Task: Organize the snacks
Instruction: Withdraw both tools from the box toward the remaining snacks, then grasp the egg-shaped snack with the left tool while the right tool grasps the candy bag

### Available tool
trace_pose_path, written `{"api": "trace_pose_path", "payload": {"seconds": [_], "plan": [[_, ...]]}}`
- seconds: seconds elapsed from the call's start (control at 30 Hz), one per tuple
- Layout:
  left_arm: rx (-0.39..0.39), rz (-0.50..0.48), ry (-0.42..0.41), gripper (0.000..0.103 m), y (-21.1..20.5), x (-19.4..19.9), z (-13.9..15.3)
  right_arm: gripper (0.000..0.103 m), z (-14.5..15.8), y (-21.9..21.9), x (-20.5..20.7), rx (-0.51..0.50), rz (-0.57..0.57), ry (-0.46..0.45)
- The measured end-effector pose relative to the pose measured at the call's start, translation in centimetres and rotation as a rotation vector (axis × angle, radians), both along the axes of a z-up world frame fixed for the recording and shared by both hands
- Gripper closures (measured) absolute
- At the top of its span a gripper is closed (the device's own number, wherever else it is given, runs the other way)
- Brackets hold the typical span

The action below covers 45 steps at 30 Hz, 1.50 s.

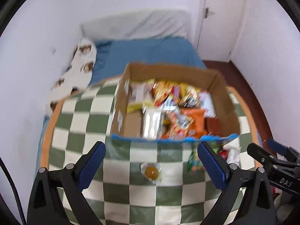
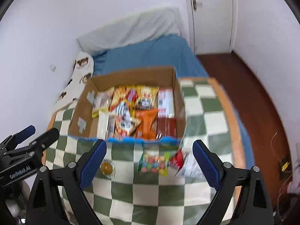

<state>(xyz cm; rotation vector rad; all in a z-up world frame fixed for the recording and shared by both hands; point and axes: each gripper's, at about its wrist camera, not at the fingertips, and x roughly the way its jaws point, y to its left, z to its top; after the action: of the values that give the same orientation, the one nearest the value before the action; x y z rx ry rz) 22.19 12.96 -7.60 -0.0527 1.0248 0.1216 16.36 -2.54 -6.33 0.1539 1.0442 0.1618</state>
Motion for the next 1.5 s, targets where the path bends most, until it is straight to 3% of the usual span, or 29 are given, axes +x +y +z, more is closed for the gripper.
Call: {"api": "trace_pose_path", "payload": {"seconds": [0.07,0.1,0.17,0.37,0.53,0.6,0.63,0.67,0.7,0.8,0.97,1.07,1.13,1.23,1.37,1.5], "plan": [[-0.001,0.041,0.054,0.003,1.3,0.2,-2.4,0.011,-3.2,-0.2,0.6,0.003,-0.001,0.062],[-0.001,0.060,0.091,0.003,2.0,0.5,-4.0,0.023,-4.5,-0.1,0.8,0.005,0.000,0.085],[-0.010,0.071,0.149,0.003,2.8,0.7,-6.5,0.030,-8.2,-0.2,1.6,0.019,-0.007,0.157],[-0.119,0.056,0.353,0.003,3.2,2.2,-14.7,0.026,-16.9,0.2,3.8,0.063,-0.051,0.325],[-0.180,0.056,0.450,0.005,2.4,3.4,-19.6,0.021,-21.1,1.5,5.0,0.042,-0.053,0.375],[-0.190,0.052,0.461,0.021,2.1,3.6,-20.7,0.020,-22.1,2.0,5.5,0.027,-0.062,0.379],[-0.189,0.049,0.468,0.041,1.9,3.7,-21.2,0.020,-22.4,2.2,5.7,0.018,-0.058,0.376],[-0.188,0.049,0.466,0.055,1.8,3.6,-21.3,0.020,-22.5,2.4,5.8,0.007,-0.062,0.361],[-0.182,0.045,0.463,0.058,1.7,3.4,-21.4,0.021,-22.6,2.6,5.8,-0.002,-0.060,0.351],[-0.165,0.024,0.476,0.060,1.4,2.3,-21.7,0.031,-22.7,3.8,5.3,-0.049,0.002,0.344],[-0.190,-0.004,0.510,0.063,1.4,-1.5,-22.0,0.033,-23.1,4.9,2.0,-0.088,0.092,0.378],[-0.243,-0.018,0.552,0.061,1.5,-3.6,-22.8,0.033,-23.7,4.7,-0.6,-0.085,0.120,0.421],[-0.281,-0.019,0.605,0.052,1.5,-4.3,-24.3,0.032,-24.3,4.4,-2.0,-0.071,0.121,0.446],[-0.276,-0.034,0.620,0.050,1.2,-4.7,-25.4,0.026,-24.9,4.1,-2.9,-0.065,0.104,0.460],[-0.272,-0.022,0.606,0.053,1.0,-4.8,-25.4,0.021,-25.8,4.0,-3.2,-0.062,0.094,0.487],[-0.242,-0.016,0.591,0.060,0.5,-5.5,-24.8,0.026,-25.9,4.2,-3.5,-0.077,0.113,0.475]]}}
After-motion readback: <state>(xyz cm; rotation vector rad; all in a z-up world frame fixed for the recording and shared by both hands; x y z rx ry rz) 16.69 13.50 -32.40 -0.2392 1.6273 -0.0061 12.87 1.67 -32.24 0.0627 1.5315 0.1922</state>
